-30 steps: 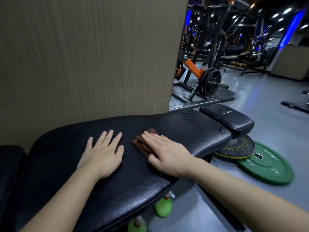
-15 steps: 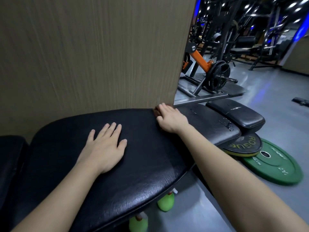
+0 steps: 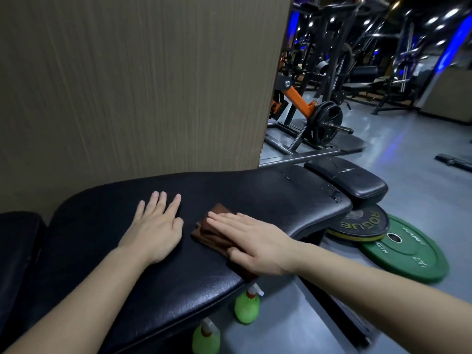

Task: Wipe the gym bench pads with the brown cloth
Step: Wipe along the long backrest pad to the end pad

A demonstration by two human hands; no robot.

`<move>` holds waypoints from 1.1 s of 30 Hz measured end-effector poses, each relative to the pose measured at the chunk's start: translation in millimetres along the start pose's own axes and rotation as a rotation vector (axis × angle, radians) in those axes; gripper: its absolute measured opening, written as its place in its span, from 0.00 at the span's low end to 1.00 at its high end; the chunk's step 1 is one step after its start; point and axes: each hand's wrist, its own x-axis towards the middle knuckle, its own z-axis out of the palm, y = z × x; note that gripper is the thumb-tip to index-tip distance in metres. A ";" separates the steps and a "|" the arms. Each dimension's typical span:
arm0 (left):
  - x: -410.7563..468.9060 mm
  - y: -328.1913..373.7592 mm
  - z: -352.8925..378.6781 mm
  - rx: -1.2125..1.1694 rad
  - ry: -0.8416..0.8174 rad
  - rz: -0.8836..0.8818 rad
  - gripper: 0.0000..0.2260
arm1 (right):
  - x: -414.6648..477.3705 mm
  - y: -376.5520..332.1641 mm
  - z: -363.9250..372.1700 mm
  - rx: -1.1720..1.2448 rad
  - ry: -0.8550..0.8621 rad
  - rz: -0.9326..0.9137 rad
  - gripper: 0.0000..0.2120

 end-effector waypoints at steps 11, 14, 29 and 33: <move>2.8 -1.9 4.8 0.026 0.023 -0.005 0.26 | 128.2 116.4 -2.3 0.023 0.047 0.578 0.33; 5.8 -2.6 5.0 0.021 0.032 -0.003 0.26 | 138.9 162.8 -8.2 0.006 0.059 0.765 0.30; 5.7 0.6 2.1 0.052 -0.031 -0.021 0.26 | 30.1 97.2 -4.3 -0.015 0.101 0.740 0.34; 5.8 3.7 -1.5 0.062 -0.065 -0.029 0.26 | -20.9 48.6 0.2 -0.030 0.151 0.636 0.33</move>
